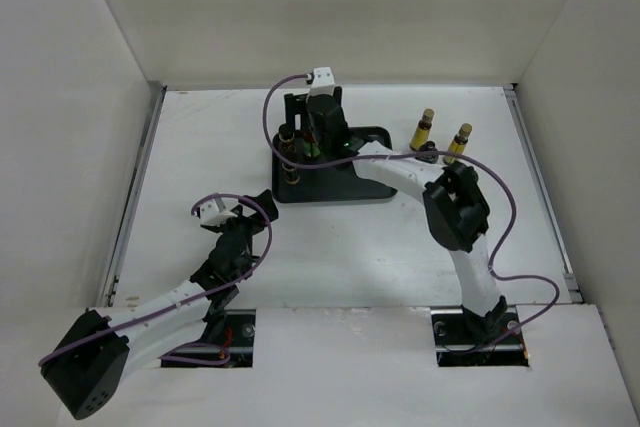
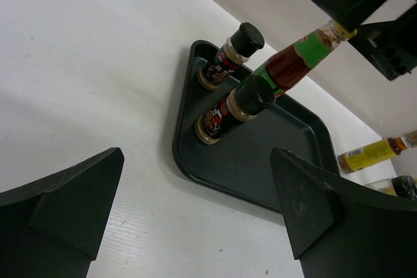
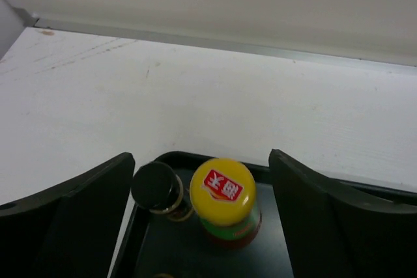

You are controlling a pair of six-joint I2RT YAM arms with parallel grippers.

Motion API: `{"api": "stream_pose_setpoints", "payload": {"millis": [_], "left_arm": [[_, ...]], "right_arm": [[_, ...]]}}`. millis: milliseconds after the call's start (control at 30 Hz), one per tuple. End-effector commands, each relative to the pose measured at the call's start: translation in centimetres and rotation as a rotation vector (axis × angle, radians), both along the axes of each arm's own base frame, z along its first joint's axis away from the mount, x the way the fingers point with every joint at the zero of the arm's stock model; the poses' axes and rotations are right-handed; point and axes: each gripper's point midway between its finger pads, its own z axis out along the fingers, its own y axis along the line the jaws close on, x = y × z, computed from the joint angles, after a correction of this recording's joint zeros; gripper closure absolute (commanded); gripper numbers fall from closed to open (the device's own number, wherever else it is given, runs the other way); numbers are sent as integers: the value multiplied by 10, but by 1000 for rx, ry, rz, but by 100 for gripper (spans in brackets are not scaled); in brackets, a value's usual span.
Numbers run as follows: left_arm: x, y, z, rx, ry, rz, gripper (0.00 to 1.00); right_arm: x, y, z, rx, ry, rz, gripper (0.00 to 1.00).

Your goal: Organize the condiment bottles

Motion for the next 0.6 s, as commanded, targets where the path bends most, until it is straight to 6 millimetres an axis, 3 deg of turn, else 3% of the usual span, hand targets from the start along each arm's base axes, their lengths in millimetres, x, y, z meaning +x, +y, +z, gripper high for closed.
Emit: {"api": "stream_pose_setpoints", "payload": {"millis": [0, 100, 200, 433, 567], "left_arm": [[-1, -1, 2, -27, -22, -5, 0], [0, -2, 1, -22, -16, -7, 0], [0, -3, 2, -21, -15, -10, 0], [2, -7, -2, -10, 1, -21, 0], [2, -10, -1, -11, 0, -31, 0]], "right_arm": [[-25, -19, 109, 173, -152, 3, 5], [-45, -59, 126, 207, -163, -24, 0], [-63, -107, 117, 199, -140, -81, 0], [-102, -258, 37, 163, -1, -394, 0], [-104, -311, -6, 79, 109, -519, 0]]}}
